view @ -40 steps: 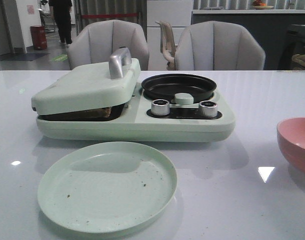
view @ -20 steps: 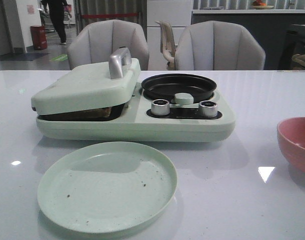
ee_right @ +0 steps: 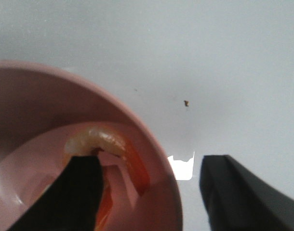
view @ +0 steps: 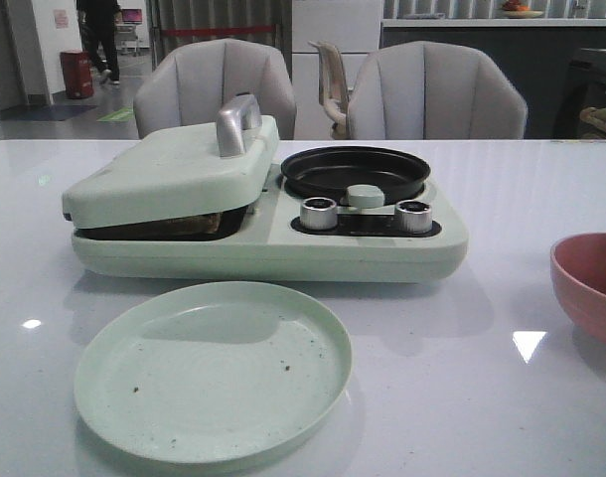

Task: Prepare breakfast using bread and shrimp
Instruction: 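Grasp the pink bowl rim with the right gripper and lift it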

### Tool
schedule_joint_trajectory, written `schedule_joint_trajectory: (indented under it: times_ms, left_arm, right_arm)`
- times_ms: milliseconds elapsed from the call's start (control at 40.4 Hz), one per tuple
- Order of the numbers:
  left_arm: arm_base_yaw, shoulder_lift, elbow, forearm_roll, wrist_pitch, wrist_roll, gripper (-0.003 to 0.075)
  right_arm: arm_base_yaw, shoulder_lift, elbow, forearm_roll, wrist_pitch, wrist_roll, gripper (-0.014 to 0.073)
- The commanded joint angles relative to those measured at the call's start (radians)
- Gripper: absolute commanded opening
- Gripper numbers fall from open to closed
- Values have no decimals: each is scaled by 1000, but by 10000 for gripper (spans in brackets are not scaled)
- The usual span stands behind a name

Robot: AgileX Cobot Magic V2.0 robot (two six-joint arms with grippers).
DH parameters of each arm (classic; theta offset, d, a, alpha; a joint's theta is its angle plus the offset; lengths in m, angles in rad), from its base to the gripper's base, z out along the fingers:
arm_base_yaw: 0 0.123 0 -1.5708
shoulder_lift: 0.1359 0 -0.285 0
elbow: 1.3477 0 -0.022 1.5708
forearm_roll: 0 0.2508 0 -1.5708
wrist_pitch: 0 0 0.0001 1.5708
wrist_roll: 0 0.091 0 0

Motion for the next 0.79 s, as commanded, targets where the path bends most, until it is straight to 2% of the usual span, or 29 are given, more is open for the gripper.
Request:
schedule_joint_trajectory:
  times_ms: [0,124,223,471,644,768]
  left_arm:
    - [-8,-1,-29,-18,-72,-12,101]
    - [-8,-1,-29,-18,-72,-12,101]
    - [-8,-1,-29,-18,-72,-12,101]
    - [-8,-1,-29,-18,-72,-12,101]
    - [-8,-1,-29,-18,-72,-12,101]
    - [-8,-1,-29,-18,-72,-12,101]
  right_arm:
    - [-8,-37,-32,-15,-35,-12,309]
    - [-8,-37,-32,-21,-45,-12,118]
    - [-8,-37,-32,-26,-49,-12,29]
    - [-8,-37,-71,-25,-26,-12,36]
    - [11,-42,-249,-28,78,-12,36]
    - [69,-42,-407,-64,136,-12,36]
